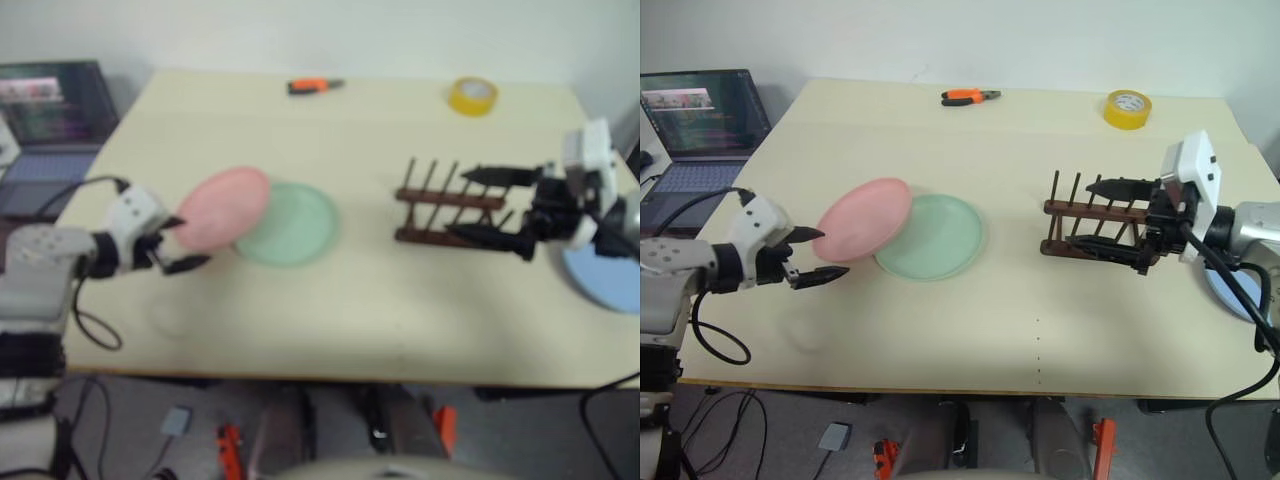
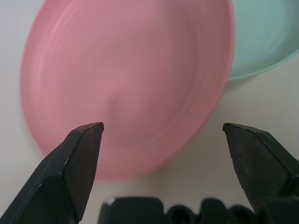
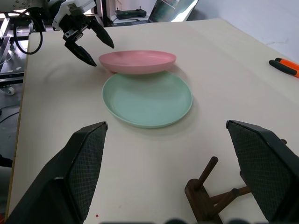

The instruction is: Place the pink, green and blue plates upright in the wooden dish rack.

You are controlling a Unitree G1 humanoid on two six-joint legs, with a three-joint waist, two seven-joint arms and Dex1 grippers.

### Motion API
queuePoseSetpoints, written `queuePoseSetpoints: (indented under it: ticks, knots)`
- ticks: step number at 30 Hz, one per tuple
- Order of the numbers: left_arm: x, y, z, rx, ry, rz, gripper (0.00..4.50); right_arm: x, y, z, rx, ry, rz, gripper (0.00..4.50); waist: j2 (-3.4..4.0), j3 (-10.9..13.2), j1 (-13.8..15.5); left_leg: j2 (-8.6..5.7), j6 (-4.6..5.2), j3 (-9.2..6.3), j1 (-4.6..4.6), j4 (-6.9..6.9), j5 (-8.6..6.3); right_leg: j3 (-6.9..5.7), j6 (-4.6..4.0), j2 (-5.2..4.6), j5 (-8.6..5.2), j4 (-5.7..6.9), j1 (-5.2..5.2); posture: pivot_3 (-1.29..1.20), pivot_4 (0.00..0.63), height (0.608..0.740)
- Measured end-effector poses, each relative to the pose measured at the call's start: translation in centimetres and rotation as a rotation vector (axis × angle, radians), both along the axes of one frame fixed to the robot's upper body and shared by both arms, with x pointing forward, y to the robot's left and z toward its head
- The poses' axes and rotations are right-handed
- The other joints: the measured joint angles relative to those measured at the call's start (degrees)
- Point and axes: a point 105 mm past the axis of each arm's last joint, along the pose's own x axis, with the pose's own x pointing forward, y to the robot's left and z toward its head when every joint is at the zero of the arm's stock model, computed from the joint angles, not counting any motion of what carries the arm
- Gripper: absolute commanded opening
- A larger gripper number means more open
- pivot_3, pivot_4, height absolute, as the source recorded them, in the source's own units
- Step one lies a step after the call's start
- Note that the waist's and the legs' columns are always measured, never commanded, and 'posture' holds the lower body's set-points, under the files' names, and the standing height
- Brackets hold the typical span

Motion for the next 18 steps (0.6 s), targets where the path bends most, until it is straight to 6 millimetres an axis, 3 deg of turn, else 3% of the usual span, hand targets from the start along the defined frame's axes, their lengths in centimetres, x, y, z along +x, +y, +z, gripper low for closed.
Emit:
queuePoseSetpoints:
  ticks: [9,13,18]
  knots:
    - [0.4,-0.5,-1.2,0.022,0.023,-0.005,4.50,-0.1,0.1,-0.1,-0.006,0.005,-0.007,4.46,0.00,0.00,0.07,0.01,0.00,0.00,0.01,0.01,0.00,-0.01,0.00,0.02,0.01,0.03,0.00,0.00,0.150,0.740]
    - [0.9,-0.4,-1.1,0.030,0.011,0.007,3.28,-0.1,0.1,-0.1,-0.007,0.004,-0.011,4.50,-0.01,-0.01,0.13,-0.01,0.00,0.00,0.00,0.02,0.00,-0.01,0.03,0.02,0.02,0.03,0.00,0.00,0.150,0.740]
    - [1.2,-1.3,-1.7,0.020,0.015,-0.005,1.39,-0.1,0.1,-0.1,-0.008,0.005,-0.016,4.50,-0.02,-0.01,0.13,-0.01,0.00,0.03,0.00,0.04,0.00,0.02,0.06,0.02,0.04,0.03,0.01,0.00,0.150,0.740]
